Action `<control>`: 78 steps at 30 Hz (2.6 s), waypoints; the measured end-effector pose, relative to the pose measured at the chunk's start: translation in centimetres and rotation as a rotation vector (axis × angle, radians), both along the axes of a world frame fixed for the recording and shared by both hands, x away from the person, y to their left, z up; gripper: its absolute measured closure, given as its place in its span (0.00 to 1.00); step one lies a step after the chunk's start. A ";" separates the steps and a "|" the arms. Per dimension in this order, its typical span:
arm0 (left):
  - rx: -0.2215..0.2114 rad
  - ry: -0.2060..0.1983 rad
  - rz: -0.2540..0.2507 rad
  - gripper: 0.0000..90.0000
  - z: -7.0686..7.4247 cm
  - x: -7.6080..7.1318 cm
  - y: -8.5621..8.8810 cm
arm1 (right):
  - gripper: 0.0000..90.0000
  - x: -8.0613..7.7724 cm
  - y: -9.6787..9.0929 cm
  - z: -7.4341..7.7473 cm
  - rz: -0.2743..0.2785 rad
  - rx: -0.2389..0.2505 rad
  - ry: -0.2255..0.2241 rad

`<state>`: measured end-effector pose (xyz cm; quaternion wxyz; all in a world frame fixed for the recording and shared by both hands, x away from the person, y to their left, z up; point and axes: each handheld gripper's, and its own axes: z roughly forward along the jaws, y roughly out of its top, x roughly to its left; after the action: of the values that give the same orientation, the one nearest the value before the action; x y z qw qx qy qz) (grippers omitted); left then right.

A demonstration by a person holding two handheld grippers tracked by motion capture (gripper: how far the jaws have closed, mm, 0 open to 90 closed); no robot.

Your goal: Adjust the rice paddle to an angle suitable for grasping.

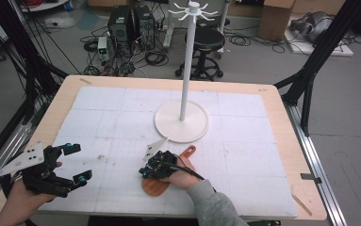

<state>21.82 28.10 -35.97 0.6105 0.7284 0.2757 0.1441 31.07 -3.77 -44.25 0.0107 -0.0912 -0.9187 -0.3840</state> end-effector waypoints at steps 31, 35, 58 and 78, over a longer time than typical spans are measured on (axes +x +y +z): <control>0.009 -0.003 -0.046 0.02 0.0 1.5 -1.9 | 0.99 -4.8 -8.3 0.0 -0.024 -0.001 0.011; 0.005 -0.012 -0.052 0.02 0.2 1.6 -2.1 | 0.99 -5.4 -9.3 0.0 -0.041 0.000 0.002; 0.014 -0.001 -0.065 0.02 0.0 2.0 -2.7 | 0.99 -6.2 -14.3 0.1 -0.077 0.042 0.047; 0.000 -0.033 -0.077 0.02 0.2 1.8 -2.6 | 0.99 -2.1 -19.2 0.1 -0.409 0.082 -0.019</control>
<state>23.58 25.49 -35.74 0.6199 0.7361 0.2374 0.1322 28.94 -22.93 -44.13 -0.0725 -0.2715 -0.8647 -0.4163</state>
